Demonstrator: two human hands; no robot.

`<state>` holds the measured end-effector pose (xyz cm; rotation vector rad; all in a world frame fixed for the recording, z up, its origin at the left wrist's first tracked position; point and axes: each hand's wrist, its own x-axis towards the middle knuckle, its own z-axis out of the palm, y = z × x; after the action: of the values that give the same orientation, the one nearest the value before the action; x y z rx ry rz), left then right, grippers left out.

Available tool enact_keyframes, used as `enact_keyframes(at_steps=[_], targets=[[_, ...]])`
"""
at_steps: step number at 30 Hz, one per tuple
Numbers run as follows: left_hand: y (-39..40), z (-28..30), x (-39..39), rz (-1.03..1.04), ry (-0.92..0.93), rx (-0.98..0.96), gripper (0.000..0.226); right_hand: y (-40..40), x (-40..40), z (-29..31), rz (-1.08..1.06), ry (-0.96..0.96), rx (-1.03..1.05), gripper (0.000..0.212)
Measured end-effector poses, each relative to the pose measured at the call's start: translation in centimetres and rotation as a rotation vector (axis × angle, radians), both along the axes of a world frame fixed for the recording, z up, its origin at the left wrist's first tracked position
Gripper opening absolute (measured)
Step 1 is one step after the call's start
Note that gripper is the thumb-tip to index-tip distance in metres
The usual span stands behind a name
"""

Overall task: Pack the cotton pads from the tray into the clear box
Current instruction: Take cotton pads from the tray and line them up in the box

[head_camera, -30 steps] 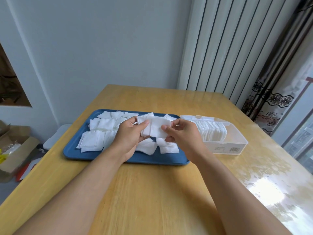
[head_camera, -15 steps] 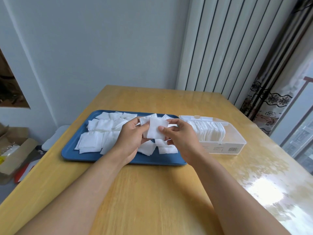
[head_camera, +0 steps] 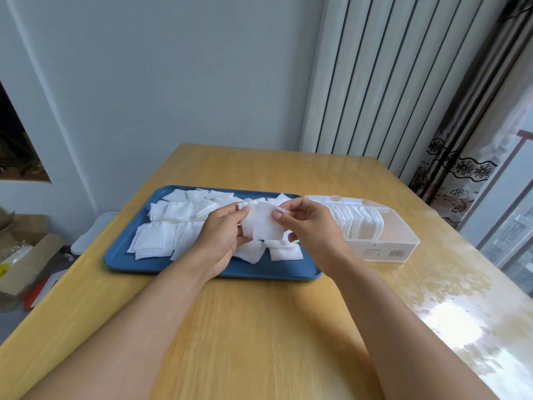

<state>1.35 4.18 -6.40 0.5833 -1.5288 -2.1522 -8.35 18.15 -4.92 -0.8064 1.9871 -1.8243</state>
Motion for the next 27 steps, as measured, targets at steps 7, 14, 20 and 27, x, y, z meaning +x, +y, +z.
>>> enact_keyframes(at_steps=[7,14,20,27], targets=[[1.0,0.4,0.2,-0.131,-0.012,0.0,0.033,-0.1,0.3,-0.3,-0.027,0.017,0.051,0.013],[1.0,0.3,0.4,-0.232,0.008,-0.102,0.028,0.0,0.4,-0.2,-0.048,0.061,0.092,0.014],[0.7,-0.3,0.1,-0.158,-0.01,-0.132,0.022,-0.1,0.1,-0.4,-0.156,0.157,0.136,0.015],[-0.9,-0.3,-0.2,0.143,-0.015,0.065,0.017,0.3,0.0,-1.4,0.075,0.59,0.767,0.049]])
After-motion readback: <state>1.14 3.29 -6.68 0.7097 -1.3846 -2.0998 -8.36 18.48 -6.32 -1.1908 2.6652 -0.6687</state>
